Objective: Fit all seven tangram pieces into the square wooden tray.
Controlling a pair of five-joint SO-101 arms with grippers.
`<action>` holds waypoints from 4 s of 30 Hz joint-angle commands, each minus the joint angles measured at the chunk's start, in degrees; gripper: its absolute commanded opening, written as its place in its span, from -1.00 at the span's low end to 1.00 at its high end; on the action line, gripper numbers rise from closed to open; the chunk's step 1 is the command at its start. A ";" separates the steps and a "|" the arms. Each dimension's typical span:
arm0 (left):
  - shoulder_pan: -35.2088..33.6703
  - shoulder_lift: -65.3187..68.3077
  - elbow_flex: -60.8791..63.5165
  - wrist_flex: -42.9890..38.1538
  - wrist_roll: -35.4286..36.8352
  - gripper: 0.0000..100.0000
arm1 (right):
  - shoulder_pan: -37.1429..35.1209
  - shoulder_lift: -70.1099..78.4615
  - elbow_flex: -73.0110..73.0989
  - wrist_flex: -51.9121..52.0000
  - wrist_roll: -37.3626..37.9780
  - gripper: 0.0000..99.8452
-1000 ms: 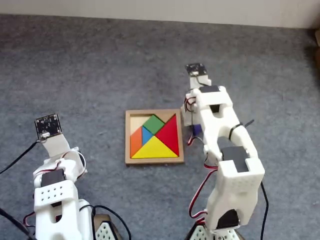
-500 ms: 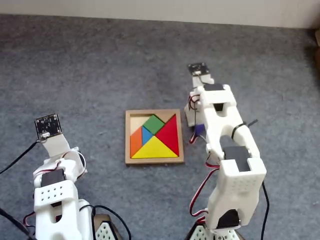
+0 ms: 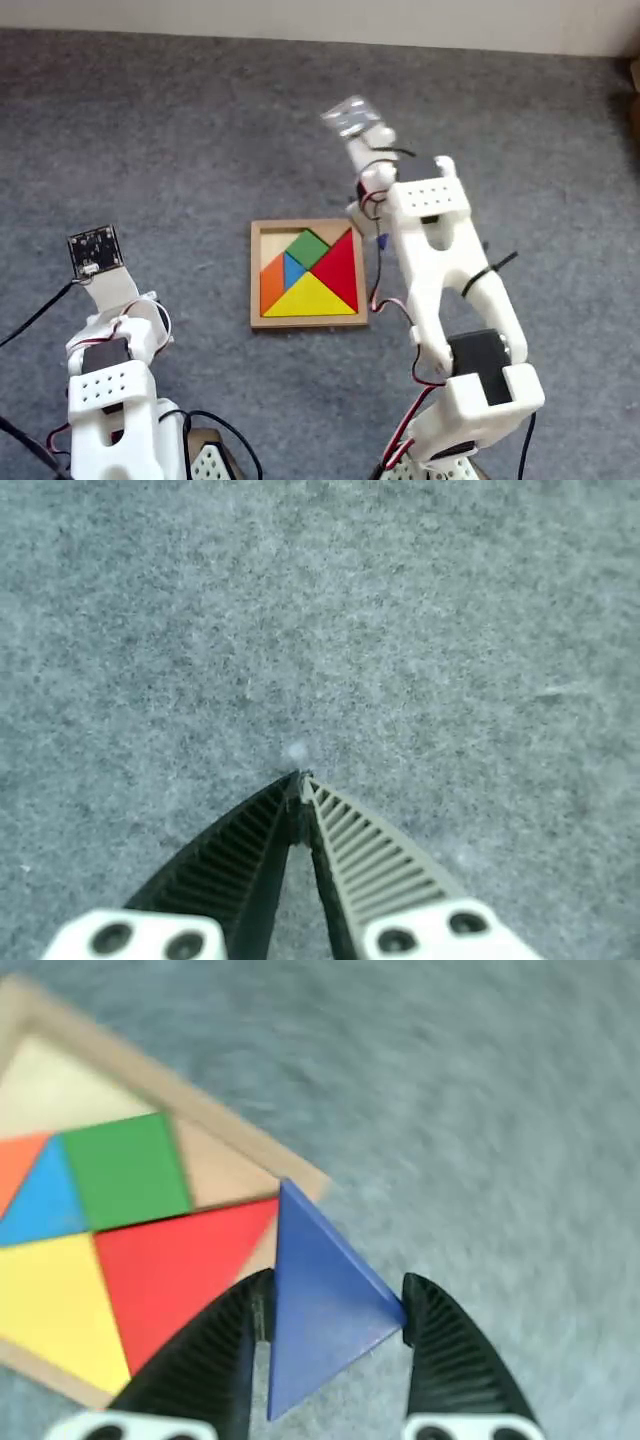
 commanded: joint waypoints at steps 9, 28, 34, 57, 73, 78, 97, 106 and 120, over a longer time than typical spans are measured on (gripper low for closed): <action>1.45 -0.84 -0.57 -0.88 -0.62 -0.99 | -13.76 2.59 -1.63 0.04 24.53 -0.82; 1.45 -0.84 -0.57 -0.88 -0.62 -0.99 | -18.24 5.41 -1.80 -4.09 28.66 -0.47; 1.45 -0.84 -0.75 -0.88 -0.62 -0.99 | -18.15 -6.20 -1.01 -3.82 27.52 -0.57; 1.10 -0.84 -2.33 -0.53 -0.62 -0.99 | -2.15 -51.03 33.98 6.37 -16.62 -0.99; 1.10 -0.84 -1.80 -0.53 -0.62 -0.99 | 5.93 -87.25 74.51 -8.84 -19.78 -0.99; 1.10 -0.84 -2.15 -0.44 -0.62 -0.99 | 7.08 -101.49 83.03 -9.01 -19.78 -0.99; 1.45 -0.84 -12.35 6.86 -23.74 -0.94 | 7.16 -110.73 95.96 -4.35 -19.69 -0.99; 4.53 -0.31 -26.59 18.81 -30.59 -0.77 | 7.16 -110.73 95.96 0.40 -19.69 -0.99; 20.18 9.01 -44.26 32.26 -36.57 -0.63 | 7.16 -110.73 95.96 0.40 -19.43 -0.99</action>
